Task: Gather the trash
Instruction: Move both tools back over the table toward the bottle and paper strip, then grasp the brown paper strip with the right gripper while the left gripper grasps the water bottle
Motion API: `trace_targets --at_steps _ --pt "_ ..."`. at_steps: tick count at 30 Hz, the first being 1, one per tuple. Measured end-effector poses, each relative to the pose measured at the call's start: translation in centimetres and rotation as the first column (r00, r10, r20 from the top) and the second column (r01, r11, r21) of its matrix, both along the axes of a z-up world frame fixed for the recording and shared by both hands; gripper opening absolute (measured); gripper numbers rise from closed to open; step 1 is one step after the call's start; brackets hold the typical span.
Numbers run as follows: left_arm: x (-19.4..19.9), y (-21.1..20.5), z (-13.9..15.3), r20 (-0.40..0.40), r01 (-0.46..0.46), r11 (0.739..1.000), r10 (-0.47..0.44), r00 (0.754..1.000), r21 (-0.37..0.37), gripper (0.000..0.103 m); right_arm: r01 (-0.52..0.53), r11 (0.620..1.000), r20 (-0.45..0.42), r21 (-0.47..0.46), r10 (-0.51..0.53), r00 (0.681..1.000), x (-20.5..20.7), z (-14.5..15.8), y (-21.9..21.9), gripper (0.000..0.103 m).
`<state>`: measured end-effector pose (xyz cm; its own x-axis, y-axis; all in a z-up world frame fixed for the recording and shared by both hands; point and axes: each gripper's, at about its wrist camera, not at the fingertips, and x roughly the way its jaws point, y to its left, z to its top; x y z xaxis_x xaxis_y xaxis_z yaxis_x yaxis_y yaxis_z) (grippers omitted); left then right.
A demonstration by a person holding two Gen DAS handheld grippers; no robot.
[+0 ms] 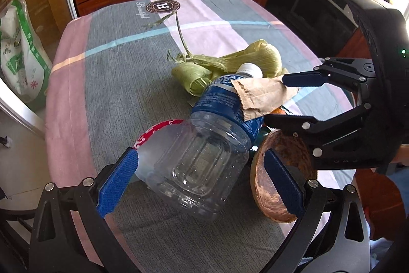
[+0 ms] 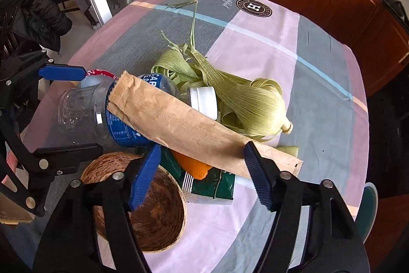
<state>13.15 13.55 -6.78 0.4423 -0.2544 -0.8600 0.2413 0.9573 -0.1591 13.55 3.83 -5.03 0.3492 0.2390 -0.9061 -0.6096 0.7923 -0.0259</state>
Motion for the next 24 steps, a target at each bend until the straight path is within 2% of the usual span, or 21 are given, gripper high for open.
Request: trace_targets --at_steps 1,4,7,11,13,15,18,24 --pt "0.1 0.1 -0.1 -0.004 0.0 1.0 0.0 1.0 -0.005 0.099 0.008 1.0 -0.002 0.006 -0.008 1.0 0.2 -0.1 -0.2 0.044" --pt "0.2 0.3 -0.2 -0.009 -0.003 1.0 0.002 1.0 -0.017 0.099 0.037 0.999 -0.006 0.035 -0.037 0.999 0.5 0.0 -0.9 0.022" --pt "0.2 0.3 -0.1 -0.011 -0.001 0.999 0.0 1.0 -0.036 0.099 0.067 0.996 0.013 0.06 -0.068 0.998 0.3 0.6 -1.9 0.014" --pt "-0.2 0.1 0.4 0.004 0.007 0.999 -0.007 1.0 -0.05 0.097 0.121 0.989 0.06 0.083 -0.127 0.99 0.0 2.1 -3.3 0.01" --pt "-0.5 -0.3 0.6 0.006 0.023 0.999 -0.022 1.0 -0.049 0.091 0.159 0.982 0.06 0.103 -0.166 0.984 -0.1 2.6 -4.3 0.009" --pt "-0.9 -0.8 0.7 0.007 0.042 0.998 -0.042 0.999 -0.037 0.074 0.198 0.973 0.048 0.118 -0.204 0.978 -0.1 2.7 -5.3 0.009" --pt "-1.5 -1.4 0.8 0.003 0.065 0.997 -0.065 0.998 -0.036 0.062 0.236 0.962 0.018 0.137 -0.241 0.97 -0.5 2.5 -6.5 0.009" --pt "-1.5 -1.9 0.8 -0.02 0.071 0.997 -0.071 0.997 -0.024 0.06 0.259 0.954 -0.002 0.152 -0.262 0.965 -1.5 1.9 -7.6 0.009"
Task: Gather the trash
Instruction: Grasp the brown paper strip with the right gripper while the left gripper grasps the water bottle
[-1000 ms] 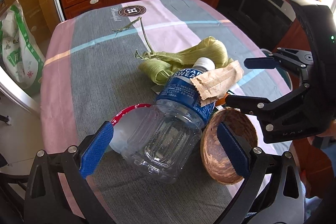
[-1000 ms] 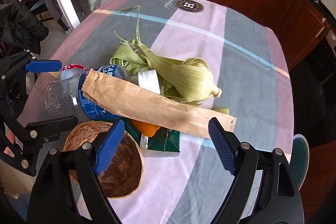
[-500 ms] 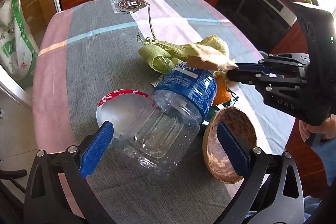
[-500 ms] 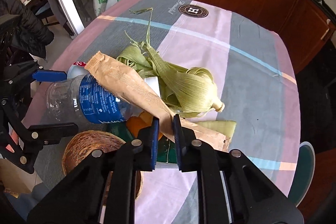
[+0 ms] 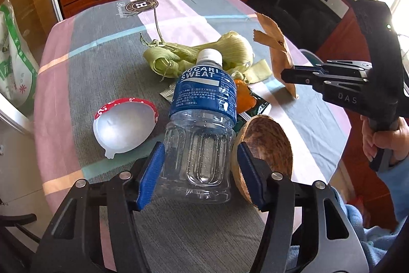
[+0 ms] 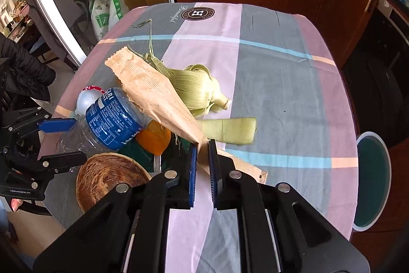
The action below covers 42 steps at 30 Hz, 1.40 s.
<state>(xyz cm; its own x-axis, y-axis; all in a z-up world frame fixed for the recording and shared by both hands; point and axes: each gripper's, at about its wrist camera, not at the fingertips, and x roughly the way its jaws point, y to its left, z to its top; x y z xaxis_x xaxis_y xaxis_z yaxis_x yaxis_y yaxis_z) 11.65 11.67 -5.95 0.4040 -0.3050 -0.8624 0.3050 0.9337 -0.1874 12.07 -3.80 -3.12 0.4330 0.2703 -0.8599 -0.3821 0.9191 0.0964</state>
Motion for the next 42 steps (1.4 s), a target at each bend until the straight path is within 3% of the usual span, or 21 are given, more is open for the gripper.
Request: trace_targets --at_steps 8,16,24,30,42 --pt "2.5 -1.6 -0.9 -0.04 0.001 0.999 0.001 0.999 0.046 0.063 0.02 0.999 0.003 0.038 -0.02 1.0 -0.2 0.2 -0.9 0.009" --pt "2.4 -3.4 -0.7 -0.016 0.035 0.997 -0.034 0.999 0.07 0.059 0.038 0.995 0.003 0.093 -0.039 0.999 -0.3 0.3 -2.0 0.009" --pt "3.2 -4.0 -1.4 -0.06 0.006 0.996 -0.001 0.998 0.086 0.066 0.054 0.992 0.013 0.117 -0.056 0.998 -0.6 0.9 -2.8 0.009" --pt "2.0 -4.4 0.0 -0.002 -0.019 0.996 0.019 1.0 0.083 0.065 0.08 0.989 0.027 0.122 -0.084 0.996 -1.1 1.5 -4.1 0.009" --pt "-0.6 -5.0 5.5 0.127 -0.051 0.997 0.044 0.991 0.049 0.065 0.127 0.977 0.054 0.169 -0.138 0.989 -2.4 3.2 -6.3 0.007"
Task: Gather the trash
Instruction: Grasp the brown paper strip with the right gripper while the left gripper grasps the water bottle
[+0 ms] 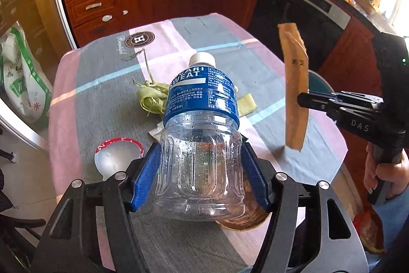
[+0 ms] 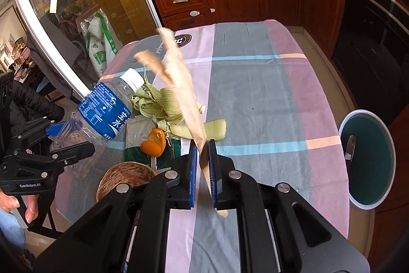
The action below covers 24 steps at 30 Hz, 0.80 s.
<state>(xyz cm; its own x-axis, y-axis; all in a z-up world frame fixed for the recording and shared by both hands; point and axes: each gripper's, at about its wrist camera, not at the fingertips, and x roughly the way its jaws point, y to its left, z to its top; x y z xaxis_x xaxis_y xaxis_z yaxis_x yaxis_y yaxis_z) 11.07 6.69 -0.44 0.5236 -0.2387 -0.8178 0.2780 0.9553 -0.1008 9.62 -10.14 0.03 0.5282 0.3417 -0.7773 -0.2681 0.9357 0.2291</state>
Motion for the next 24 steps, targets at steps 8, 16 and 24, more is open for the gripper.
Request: trace_targets --at_steps 8,16,24 --pt "0.0 -2.9 2.0 0.052 0.04 0.999 -0.039 0.998 -0.016 0.065 0.032 0.999 0.044 0.02 -0.033 0.998 -0.9 1.7 -2.1 0.003" --pt "0.4 -2.8 0.3 0.014 0.018 0.999 -0.017 1.0 -0.049 0.065 0.078 0.996 -0.125 0.031 -0.074 0.989 0.9 -3.7 -3.5 0.035" --pt "1.6 -0.8 -0.6 -0.006 -0.013 0.997 0.013 1.0 -0.074 0.065 0.032 0.999 -0.174 0.009 -0.03 0.984 3.2 -7.4 0.0 0.039"
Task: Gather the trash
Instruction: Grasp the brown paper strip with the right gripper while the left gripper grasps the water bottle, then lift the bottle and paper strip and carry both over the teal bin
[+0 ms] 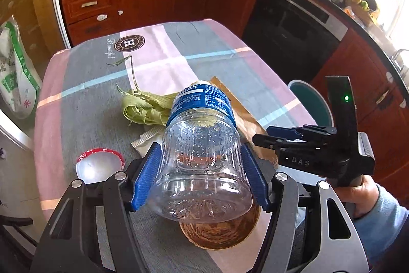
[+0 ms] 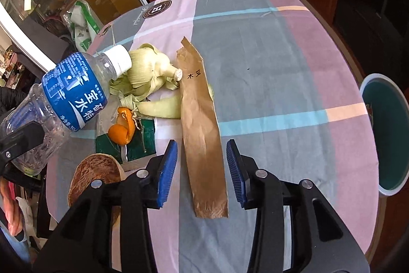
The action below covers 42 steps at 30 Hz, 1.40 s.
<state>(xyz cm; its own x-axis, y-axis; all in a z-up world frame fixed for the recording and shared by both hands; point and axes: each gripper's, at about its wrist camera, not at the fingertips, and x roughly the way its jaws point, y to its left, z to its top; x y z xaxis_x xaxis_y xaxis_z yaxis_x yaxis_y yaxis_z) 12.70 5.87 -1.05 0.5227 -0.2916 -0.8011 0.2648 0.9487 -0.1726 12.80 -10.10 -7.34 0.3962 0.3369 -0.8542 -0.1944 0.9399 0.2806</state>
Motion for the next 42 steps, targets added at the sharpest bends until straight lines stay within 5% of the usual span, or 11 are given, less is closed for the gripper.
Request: trace_targets --at_steps 9,12,15,24,42 --pt "1.0 -0.2 -2.8 -0.063 0.042 0.999 -0.04 0.997 0.025 0.066 -0.017 1.0 -0.002 -0.024 0.017 1.0 2.1 -1.2 1.9 0.042" --pt "1.2 -0.5 -4.2 -0.103 0.052 0.998 -0.049 0.994 0.036 0.066 -0.034 0.999 -0.008 -0.04 0.033 0.999 2.2 -1.4 2.4 0.018" --pt "1.7 -0.8 -4.6 -0.115 0.061 0.997 -0.055 0.992 0.05 0.066 -0.043 0.998 -0.003 -0.039 0.042 0.999 2.2 -1.3 2.5 0.011" --pt "3.4 -2.1 -6.1 -0.161 0.069 0.992 -0.051 0.986 0.106 0.072 0.003 1.0 0.032 0.005 -0.003 0.999 1.4 0.6 0.1 0.01" --pt "0.5 -8.2 1.5 0.021 0.091 0.983 -0.096 0.995 0.157 0.069 0.111 0.992 0.129 0.059 -0.118 0.985 -2.3 4.9 -7.2 0.01"
